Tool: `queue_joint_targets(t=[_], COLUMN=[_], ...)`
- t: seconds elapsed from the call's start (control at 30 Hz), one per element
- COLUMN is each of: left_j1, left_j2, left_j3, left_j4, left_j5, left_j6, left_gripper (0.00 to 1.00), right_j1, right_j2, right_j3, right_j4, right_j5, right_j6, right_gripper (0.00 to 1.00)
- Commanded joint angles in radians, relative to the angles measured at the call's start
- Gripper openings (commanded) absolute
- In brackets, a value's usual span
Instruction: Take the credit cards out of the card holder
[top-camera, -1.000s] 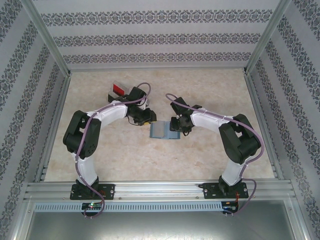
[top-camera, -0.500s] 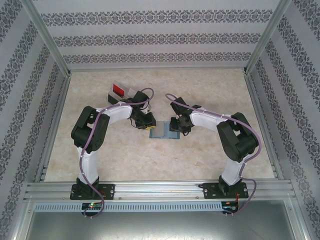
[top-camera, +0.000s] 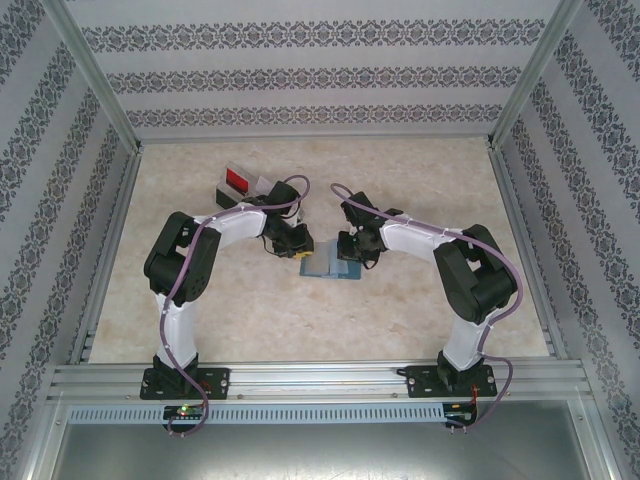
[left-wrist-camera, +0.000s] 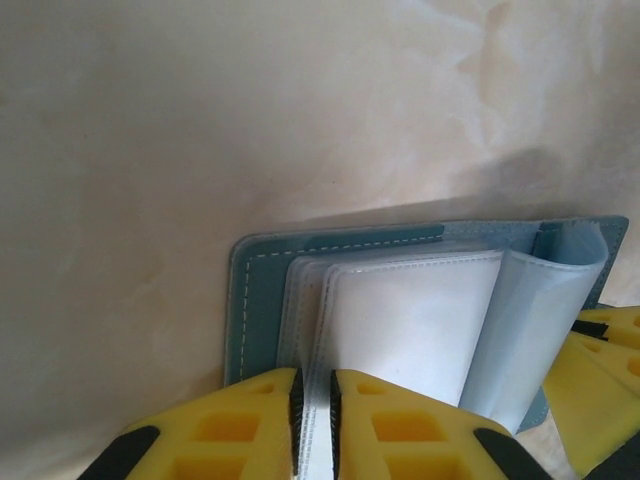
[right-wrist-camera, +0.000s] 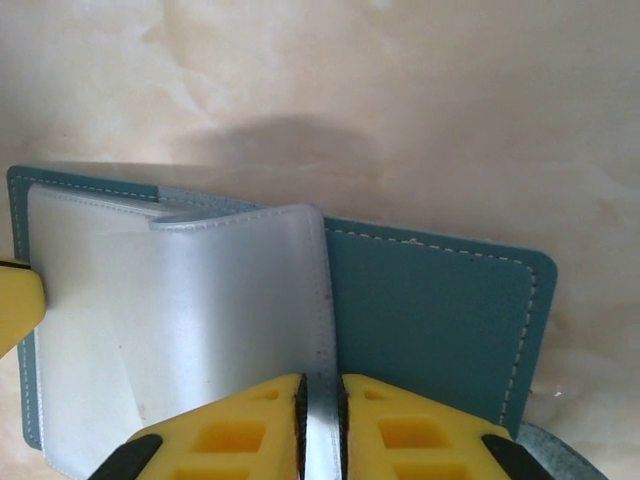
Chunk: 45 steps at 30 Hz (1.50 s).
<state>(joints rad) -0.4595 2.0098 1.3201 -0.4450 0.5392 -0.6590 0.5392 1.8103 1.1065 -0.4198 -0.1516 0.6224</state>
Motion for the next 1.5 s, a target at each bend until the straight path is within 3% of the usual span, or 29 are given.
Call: queue_joint_targets(t=[0.0, 0.2, 0.57, 0.83, 1.13, 1.47], left_j1=[-0.021, -0.021, 0.004, 0.024, 0.023, 0.021], left_j2=[-0.018, -0.072, -0.106, -0.106, -0.089, -0.054], left_j3=[0.027, 0.042, 0.014, -0.019, -0.037, -0.028], left_j4=[-0.036, -0.062, -0.066, -0.036, 0.014, 0.026], left_j5=[-0.012, -0.027, -0.07, -0.008, 0.11, 0.152], left_j6=[0.011, 0.022, 0.01, -0.002, -0.016, -0.022], left_gripper=[0.23, 0.31, 0.37, 0.37, 0.3, 0.29], right_j1=[0.01, 0.049, 0.117, 0.12, 0.118, 0.117], right_j2=[-0.016, -0.112, 0.0, 0.086, 0.13, 0.13], right_j3=[0.026, 0.019, 0.089, 0.112, 0.091, 0.084], right_j4=[-0.053, -0.071, -0.048, -0.066, -0.122, -0.101], right_j5=[0.085, 0.161, 0.045, 0.028, 0.107, 0.096], right_j6=[-0.008, -0.042, -0.054, -0.064, -0.101, -0.103], right_gripper=[0.21, 0.37, 0.48, 0.45, 0.31, 0.31])
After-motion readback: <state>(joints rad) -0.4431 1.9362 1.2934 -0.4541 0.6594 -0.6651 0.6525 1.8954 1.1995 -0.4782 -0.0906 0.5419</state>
